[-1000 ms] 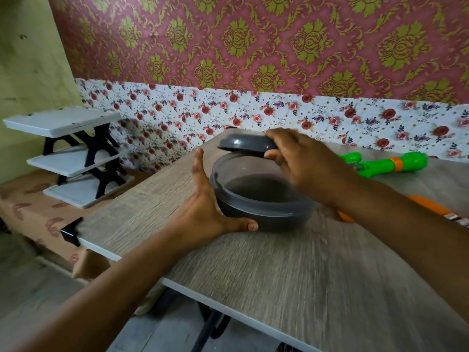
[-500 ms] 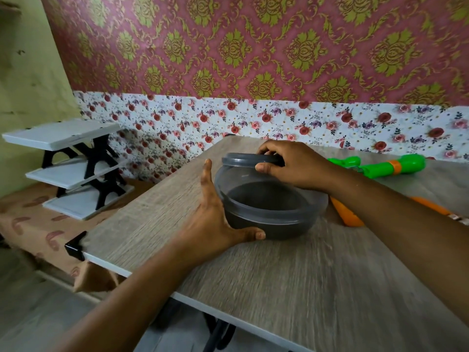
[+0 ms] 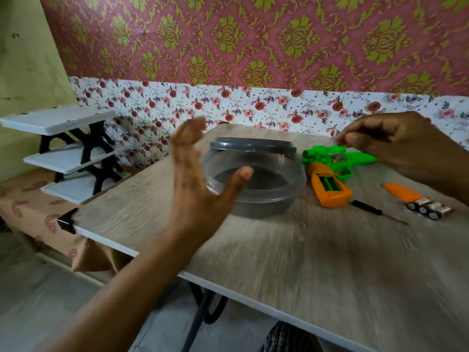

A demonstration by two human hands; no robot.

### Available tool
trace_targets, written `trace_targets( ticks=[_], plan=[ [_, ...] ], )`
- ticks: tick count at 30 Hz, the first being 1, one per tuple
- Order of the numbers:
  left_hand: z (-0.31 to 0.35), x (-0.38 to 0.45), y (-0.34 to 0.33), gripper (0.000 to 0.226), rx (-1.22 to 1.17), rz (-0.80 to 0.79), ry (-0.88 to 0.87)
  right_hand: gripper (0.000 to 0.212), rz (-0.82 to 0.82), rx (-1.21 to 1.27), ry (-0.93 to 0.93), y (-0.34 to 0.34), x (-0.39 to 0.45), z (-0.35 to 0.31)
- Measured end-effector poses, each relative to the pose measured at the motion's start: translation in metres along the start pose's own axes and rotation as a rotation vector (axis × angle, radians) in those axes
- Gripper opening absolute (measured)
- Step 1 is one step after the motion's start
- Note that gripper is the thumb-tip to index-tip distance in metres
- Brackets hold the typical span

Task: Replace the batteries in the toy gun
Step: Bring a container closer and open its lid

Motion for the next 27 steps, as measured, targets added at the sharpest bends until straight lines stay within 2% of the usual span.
trace_targets(
  ticks=[2, 5, 6, 10, 11, 15, 19, 24, 27],
  plan=[
    [0.030, 0.004, -0.029, 0.064, 0.035, -0.094, -0.052, 0.039, 0.021, 0.021, -0.017, 0.009, -0.016, 0.016],
    [0.069, 0.012, -0.085, 0.055, 0.066, -0.326, -0.141, 0.045, 0.082, 0.067, -0.110, 0.023, -0.039, 0.054],
    [0.079, 0.016, -0.105, 0.055, 0.076, -0.406, -0.154, 0.041, 0.116, 0.087, -0.128, 0.027, -0.048, 0.063],
    [0.093, 0.031, -0.170, 0.050, 0.149, -0.665, -0.176, 0.005, 0.259, 0.088, -0.230, 0.031, -0.081, 0.096],
    [0.095, 0.036, -0.184, 0.047, 0.178, -0.711, -0.176, 0.010, 0.268, 0.028, -0.294, 0.033, -0.088, 0.104],
    [0.093, 0.053, -0.222, 0.036, 0.276, -0.806, -0.165, 0.020, 0.150, -0.251, -0.462, 0.030, -0.086, 0.121],
    [0.094, 0.067, -0.252, 0.030, 0.239, -0.873, -0.156, 0.030, -0.003, -0.467, -0.595, 0.022, -0.085, 0.138],
    [0.102, 0.077, -0.285, 0.039, 0.314, -0.996, -0.197, 0.031, -0.020, -0.504, -0.726, 0.024, -0.093, 0.149],
    [0.111, 0.084, -0.304, 0.053, 0.440, -1.110, -0.255, 0.041, -0.017, -0.513, -0.804, 0.024, -0.097, 0.159]
  ],
)
Point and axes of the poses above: each hand's wrist, its own x-axis towards the middle knuckle, its own y-axis out of the back of the hand, z = x × y, the point moved 7 cm from there along x, towards the middle knuckle, and after that the axes turned 15 degrees about -z, right-handed, at the moved point
